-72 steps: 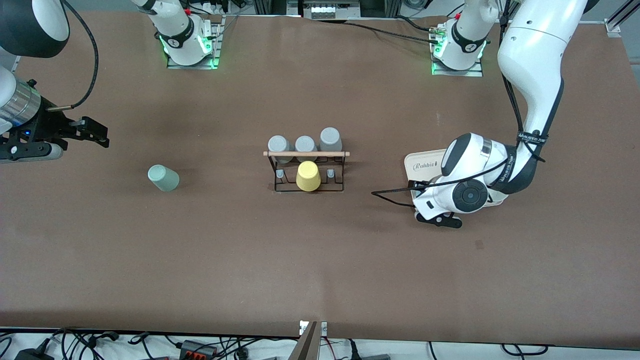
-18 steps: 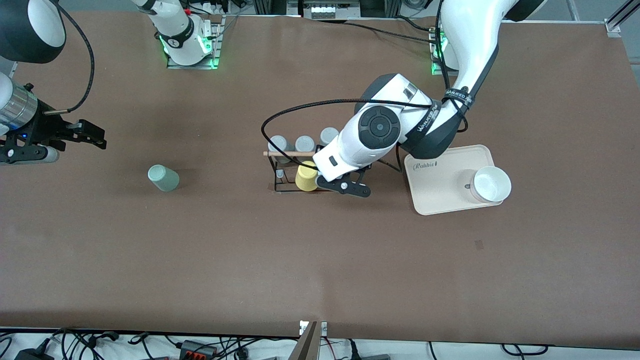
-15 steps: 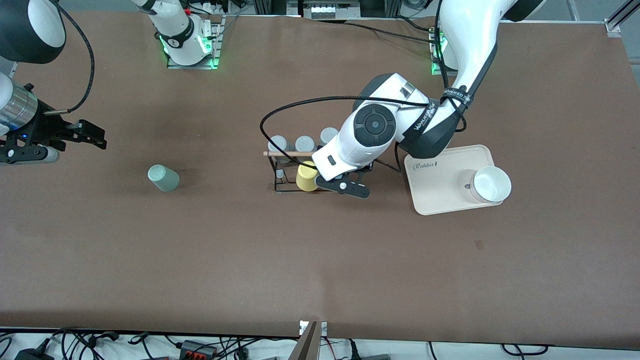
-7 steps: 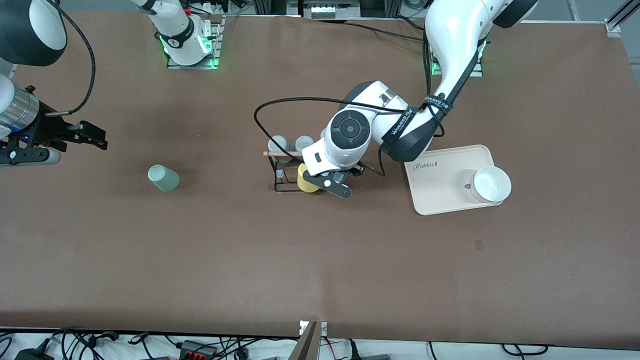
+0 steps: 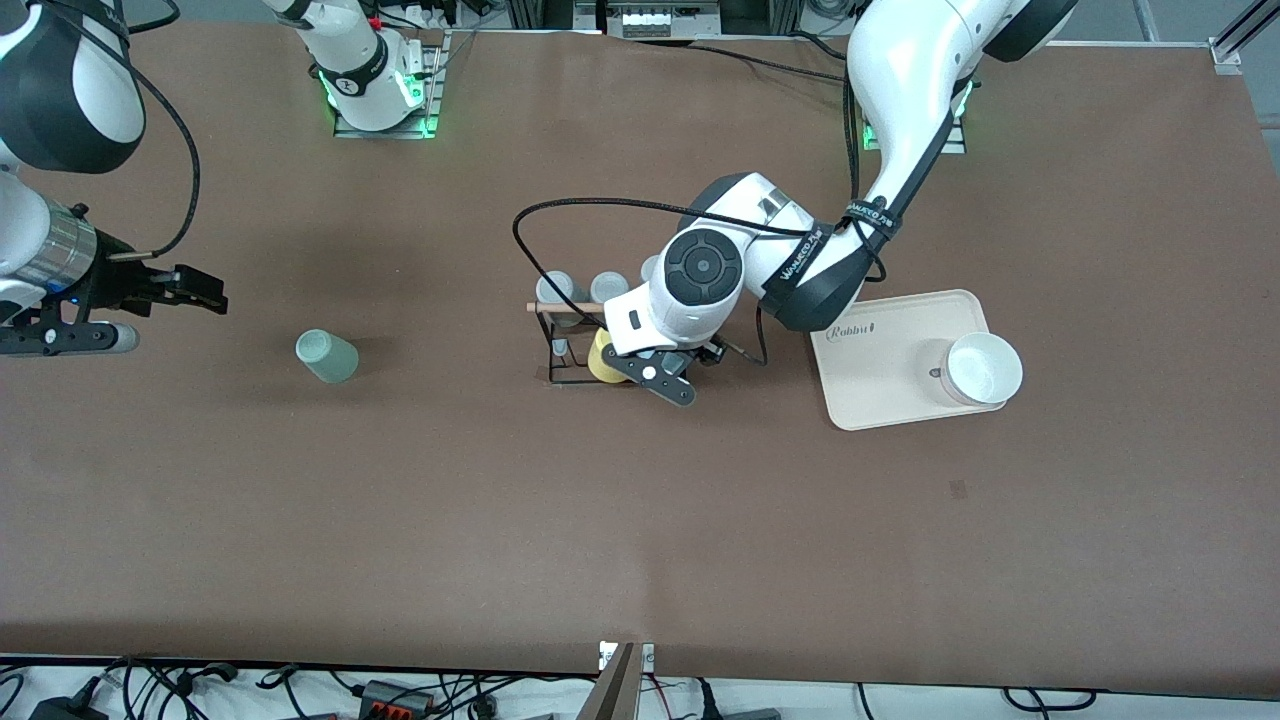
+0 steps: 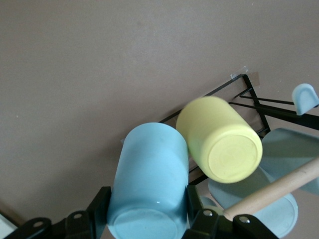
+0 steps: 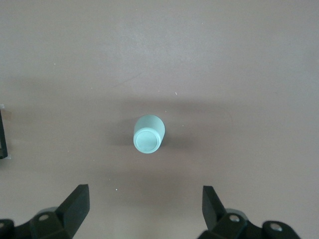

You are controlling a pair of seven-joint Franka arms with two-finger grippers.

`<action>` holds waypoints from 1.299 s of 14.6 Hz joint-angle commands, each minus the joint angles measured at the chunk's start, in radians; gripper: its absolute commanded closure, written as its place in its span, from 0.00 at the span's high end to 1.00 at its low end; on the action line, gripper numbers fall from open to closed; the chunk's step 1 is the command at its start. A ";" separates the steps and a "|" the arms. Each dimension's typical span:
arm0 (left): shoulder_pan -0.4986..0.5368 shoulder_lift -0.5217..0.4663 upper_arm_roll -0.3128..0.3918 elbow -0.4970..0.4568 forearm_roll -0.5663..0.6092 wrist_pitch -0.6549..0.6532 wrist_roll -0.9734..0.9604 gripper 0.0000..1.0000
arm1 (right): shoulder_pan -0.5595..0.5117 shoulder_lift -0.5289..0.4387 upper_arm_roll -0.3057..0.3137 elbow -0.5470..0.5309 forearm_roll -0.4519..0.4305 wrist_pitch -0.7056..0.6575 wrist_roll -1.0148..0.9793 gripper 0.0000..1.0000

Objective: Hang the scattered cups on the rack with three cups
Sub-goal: 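Hang the light blue cup on the rack beside the yellow cup, then withdraw the left gripper while the right gripper reaches the teal cup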

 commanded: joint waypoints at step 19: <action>0.416 -0.323 0.028 0.020 0.013 -0.382 0.114 1.00 | 0.039 0.056 0.012 -0.157 -0.006 0.232 0.007 1.00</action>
